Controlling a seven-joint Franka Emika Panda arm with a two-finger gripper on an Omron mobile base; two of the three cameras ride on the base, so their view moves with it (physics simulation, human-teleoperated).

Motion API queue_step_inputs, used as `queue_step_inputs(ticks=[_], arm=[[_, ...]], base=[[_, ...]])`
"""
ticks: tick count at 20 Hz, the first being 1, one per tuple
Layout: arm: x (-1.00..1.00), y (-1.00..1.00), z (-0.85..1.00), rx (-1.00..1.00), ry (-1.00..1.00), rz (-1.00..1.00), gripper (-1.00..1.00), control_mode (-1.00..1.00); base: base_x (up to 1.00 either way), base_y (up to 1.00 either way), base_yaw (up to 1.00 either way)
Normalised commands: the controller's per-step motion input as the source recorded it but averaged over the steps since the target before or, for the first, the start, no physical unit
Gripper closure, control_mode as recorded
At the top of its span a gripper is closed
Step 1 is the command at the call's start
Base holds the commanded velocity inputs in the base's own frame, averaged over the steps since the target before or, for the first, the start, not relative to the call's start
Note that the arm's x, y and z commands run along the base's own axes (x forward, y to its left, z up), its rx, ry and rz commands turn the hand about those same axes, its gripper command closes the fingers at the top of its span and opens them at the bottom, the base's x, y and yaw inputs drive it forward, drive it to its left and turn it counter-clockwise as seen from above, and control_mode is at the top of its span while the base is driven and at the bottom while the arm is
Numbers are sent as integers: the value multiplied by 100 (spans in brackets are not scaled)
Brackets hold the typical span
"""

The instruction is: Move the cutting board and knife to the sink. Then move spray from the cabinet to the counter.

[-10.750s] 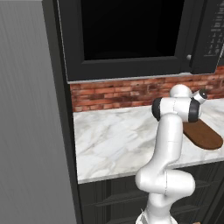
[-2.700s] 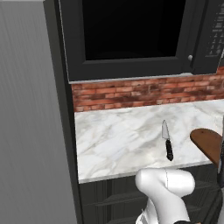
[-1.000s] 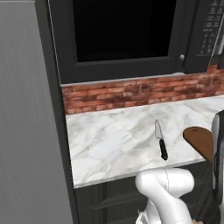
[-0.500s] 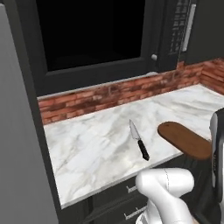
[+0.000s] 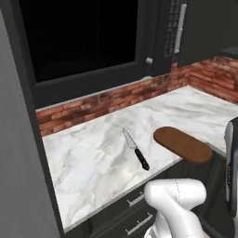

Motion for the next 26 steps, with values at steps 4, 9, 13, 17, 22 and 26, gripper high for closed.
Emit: queue_step_inputs(ticks=[4, 9, 13, 17, 22, 26], arm=[[0, 0, 0, 0, 0, 0, -100, 100], [0, 0, 0, 0, 0, 0, -100, 100], [0, 0, 0, 0, 0, 0, -100, 100], [0, 0, 0, 0, 0, 0, -100, 100], [0, 0, 0, 0, 0, 0, -100, 100], [0, 0, 0, 0, 0, 0, -100, 100]], base=[[0, 62, -11], [5, 39, -2], [20, 1, -4], [28, 0, -8], [33, 0, -19], [20, 0, -29]])
